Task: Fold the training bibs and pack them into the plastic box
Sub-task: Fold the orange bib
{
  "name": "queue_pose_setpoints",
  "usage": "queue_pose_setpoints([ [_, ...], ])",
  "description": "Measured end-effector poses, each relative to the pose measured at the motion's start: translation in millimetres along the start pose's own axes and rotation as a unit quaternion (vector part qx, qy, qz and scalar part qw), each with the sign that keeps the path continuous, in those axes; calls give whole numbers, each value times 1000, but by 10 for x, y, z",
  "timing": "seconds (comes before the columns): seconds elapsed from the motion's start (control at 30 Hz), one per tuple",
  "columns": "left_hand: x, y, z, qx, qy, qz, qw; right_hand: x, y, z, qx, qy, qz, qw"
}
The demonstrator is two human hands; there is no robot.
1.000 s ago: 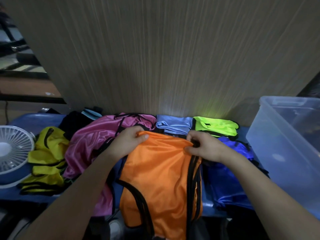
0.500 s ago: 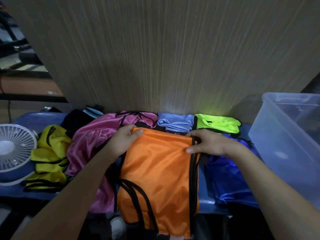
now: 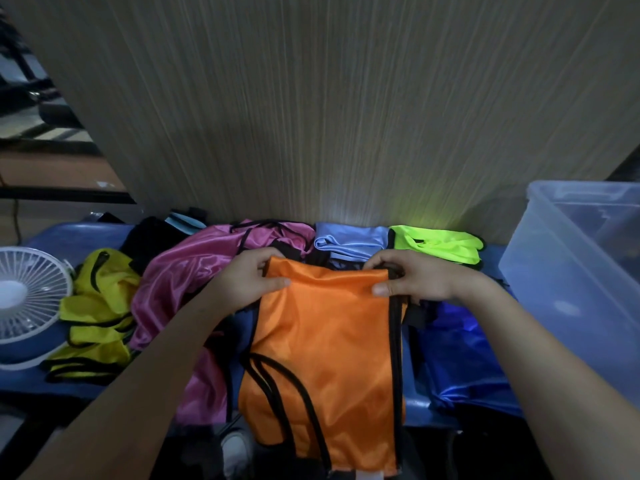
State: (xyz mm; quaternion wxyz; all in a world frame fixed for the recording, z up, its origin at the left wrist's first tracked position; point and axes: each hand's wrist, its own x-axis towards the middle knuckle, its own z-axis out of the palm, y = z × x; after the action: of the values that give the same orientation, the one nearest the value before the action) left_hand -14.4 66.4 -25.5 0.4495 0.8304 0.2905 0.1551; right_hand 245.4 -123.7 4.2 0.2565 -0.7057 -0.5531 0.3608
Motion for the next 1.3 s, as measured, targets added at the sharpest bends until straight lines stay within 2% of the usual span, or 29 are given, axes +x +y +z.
queue_pose_setpoints([
  [0.07, -16, 41, -3, 1, -8, 15, 1000, -28, -49, 10, -21, 3, -2, 1000],
  [0.2, -27, 66, -7, 35, -10, 34, 999, -42, -84, 74, -18, -8, 49, 999],
  [0.33, -56, 101, -15, 98, -7, 14, 995, -26, -50, 69, -66, -45, 57, 995],
  [0.5, -86, 121, -38, 117, 24, -9, 993, -48, -74, 23, -125, -62, 75, 987],
  [0.57, -74, 141, -33, 117, 58, -9, 991, -2, -110, 25, -158, -20, 55, 986],
  [0.7, -20, 229, -15, 63, 146, -22, 987, 190, -122, 57, -223, 146, 2, 964],
  [0.83, 114, 271, -7, -14, 171, -18, 985, 330, -167, 31, -267, 250, 5, 931],
  [1.1, 277, 314, 9, -59, 202, 10, 978, 442, -206, -190, -279, 279, -15, 919],
  [1.3, 36, 207, -86, -54, 147, 32, 987, 73, -228, 39, -257, 289, -109, 916],
])
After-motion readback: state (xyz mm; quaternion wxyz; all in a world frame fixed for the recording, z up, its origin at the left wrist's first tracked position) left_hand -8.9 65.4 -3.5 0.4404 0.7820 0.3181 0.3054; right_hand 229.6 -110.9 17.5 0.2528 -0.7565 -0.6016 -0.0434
